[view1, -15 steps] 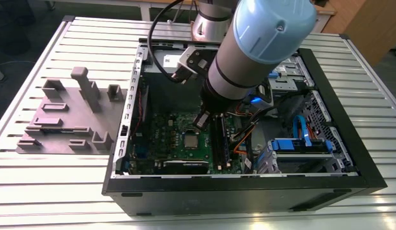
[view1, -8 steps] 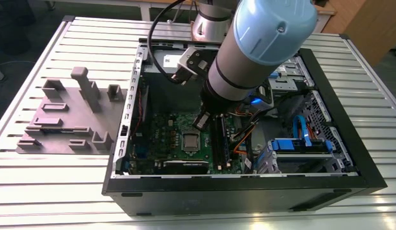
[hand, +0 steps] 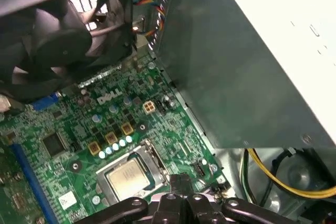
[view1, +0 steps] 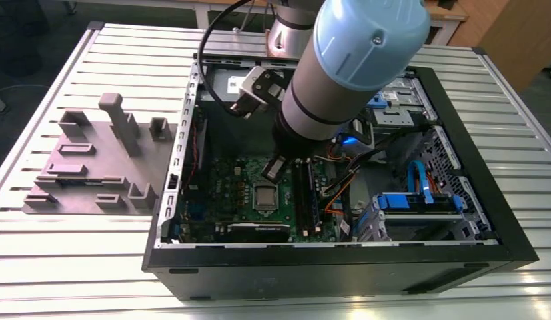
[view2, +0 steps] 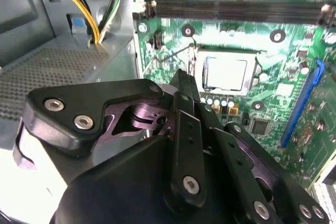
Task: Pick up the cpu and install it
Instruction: 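Close the cpu cover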
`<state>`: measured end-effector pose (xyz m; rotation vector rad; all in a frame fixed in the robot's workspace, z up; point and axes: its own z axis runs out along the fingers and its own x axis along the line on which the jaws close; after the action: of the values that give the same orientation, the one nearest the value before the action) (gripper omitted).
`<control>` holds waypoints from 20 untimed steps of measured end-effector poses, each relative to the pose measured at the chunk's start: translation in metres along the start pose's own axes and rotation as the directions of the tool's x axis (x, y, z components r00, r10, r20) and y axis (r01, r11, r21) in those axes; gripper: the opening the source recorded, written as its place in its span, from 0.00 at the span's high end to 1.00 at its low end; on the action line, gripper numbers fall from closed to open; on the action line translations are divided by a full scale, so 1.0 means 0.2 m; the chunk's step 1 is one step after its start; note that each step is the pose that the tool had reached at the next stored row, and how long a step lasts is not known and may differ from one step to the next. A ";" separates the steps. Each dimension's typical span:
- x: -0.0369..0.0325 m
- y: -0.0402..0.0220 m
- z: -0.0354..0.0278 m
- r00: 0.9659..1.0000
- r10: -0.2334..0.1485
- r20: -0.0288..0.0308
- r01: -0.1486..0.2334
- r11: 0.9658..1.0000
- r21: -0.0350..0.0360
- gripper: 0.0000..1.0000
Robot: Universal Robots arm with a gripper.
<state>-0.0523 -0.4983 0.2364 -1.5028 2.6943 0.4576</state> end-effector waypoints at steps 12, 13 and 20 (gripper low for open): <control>0.045 0.028 -0.001 0.999 0.004 -0.046 -0.003 0.999 0.035 0.90; 0.047 0.032 0.000 0.999 0.002 -0.044 0.000 0.999 0.040 0.90; 0.058 0.046 0.002 0.999 -0.006 -0.036 0.008 0.998 0.060 0.90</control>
<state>-0.0663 -0.5032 0.2364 -1.5196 2.7025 0.3494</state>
